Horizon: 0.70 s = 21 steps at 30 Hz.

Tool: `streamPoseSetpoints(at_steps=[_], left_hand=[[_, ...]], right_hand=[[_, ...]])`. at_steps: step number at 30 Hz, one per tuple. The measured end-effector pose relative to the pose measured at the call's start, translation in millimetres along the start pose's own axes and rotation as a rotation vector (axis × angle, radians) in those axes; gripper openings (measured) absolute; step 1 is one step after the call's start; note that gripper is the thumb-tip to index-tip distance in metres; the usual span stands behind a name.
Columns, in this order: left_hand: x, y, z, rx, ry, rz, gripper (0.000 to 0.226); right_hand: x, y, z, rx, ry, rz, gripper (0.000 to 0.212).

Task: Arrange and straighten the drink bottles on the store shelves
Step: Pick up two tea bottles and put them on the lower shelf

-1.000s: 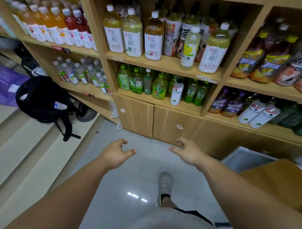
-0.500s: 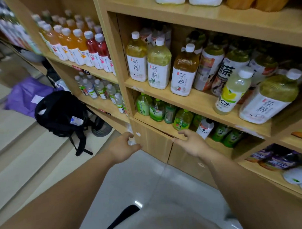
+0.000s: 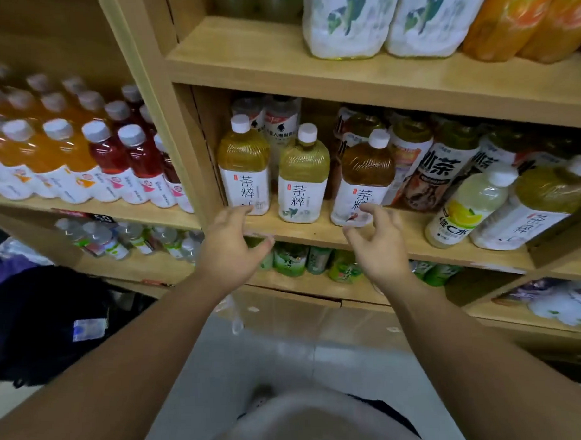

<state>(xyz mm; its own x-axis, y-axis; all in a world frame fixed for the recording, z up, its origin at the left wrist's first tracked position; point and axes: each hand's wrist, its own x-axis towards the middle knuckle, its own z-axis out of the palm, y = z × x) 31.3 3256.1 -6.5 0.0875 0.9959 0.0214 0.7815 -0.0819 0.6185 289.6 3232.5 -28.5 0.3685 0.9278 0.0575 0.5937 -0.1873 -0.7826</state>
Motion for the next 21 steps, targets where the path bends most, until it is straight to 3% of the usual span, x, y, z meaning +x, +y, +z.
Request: streamPoseSetpoints(at_steps=[4,10,14,18,21], left_hand=[[39.2,16.7,-8.2,-0.028,0.062,0.173,0.075],[73.2,46.8,-5.3,-0.021,0.027,0.314,0.08],[94.6,62.8,-6.4,0.059,0.014,0.261,0.062],[113.0,72.7,-4.7,0.159,-0.09,0.253,0.072],[119.2,76.3,-2.0,0.154,-0.104,0.255,0.064]], right_hand=[[7.9,-8.0,-2.2,0.031,0.114,0.075,0.054],[34.7,-14.2,-19.6,0.069,0.222,0.083,0.077],[53.8,-25.4,-27.6,0.074,0.188,-0.007,0.08],[70.5,-29.4,-23.1,0.065,0.111,-0.008,0.096],[76.5,-27.4,-18.9,0.001,0.104,-0.019,0.1]])
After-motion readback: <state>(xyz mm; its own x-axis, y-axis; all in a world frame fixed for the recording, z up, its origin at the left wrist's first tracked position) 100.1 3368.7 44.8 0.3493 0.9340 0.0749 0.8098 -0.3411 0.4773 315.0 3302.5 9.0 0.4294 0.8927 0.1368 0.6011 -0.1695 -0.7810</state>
